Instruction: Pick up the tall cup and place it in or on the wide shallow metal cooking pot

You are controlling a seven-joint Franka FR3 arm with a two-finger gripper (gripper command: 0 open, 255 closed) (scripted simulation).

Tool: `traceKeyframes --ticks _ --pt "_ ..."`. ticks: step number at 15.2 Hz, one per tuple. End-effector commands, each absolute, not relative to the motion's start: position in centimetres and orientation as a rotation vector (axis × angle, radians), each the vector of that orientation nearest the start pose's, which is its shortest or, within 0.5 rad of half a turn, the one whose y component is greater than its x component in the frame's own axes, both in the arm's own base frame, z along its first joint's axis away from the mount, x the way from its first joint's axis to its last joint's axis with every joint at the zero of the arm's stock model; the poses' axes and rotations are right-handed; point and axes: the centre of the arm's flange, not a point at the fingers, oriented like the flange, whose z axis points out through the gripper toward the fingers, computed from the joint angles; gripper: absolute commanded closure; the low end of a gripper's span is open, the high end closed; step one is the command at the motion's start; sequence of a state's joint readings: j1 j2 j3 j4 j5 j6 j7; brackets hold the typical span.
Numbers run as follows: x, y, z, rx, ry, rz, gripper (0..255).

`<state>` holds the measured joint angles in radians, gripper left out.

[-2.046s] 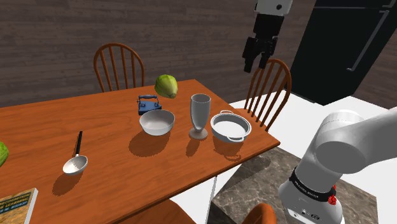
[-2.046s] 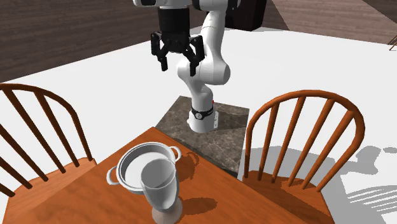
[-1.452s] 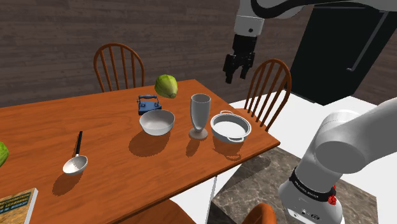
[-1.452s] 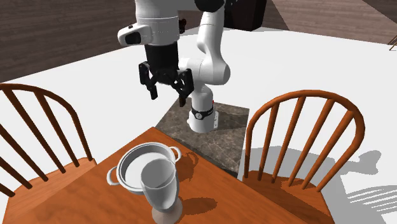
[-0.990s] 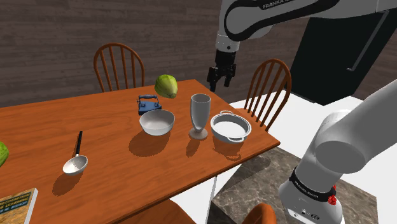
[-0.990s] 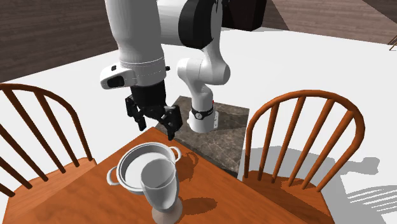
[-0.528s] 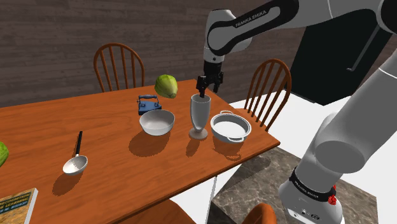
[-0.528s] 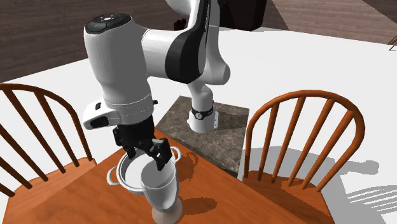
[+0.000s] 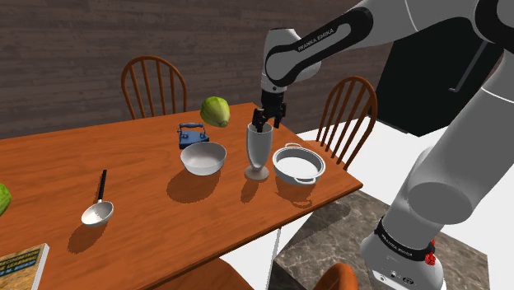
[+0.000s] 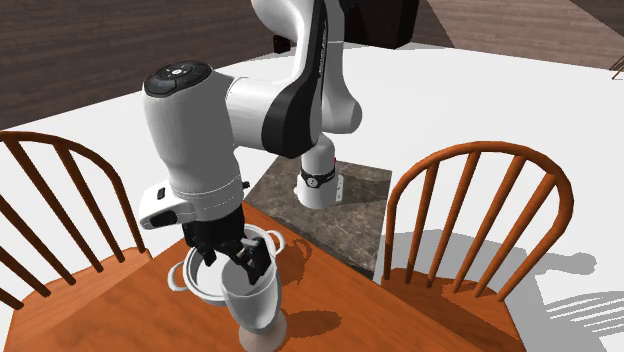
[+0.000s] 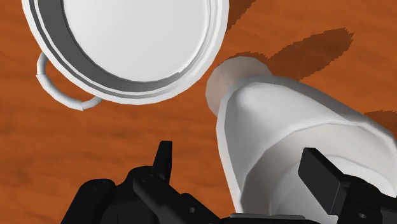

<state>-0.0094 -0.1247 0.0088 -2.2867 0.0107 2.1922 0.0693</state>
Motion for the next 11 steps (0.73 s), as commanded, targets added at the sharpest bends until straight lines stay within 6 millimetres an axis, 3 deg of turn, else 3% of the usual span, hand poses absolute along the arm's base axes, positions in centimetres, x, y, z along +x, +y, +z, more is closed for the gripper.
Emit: traceKeyframes --ticks 1,6,7,11 --pt "49.85 -0.03 40.54 -3.13 0.119 -0.048 0" --pt "49.85 -0.03 40.55 -3.13 0.119 -0.048 0" --pt "49.85 -0.03 40.55 -3.13 0.119 -0.048 255" --pt "49.85 -0.03 40.55 -3.13 0.119 -0.048 255"
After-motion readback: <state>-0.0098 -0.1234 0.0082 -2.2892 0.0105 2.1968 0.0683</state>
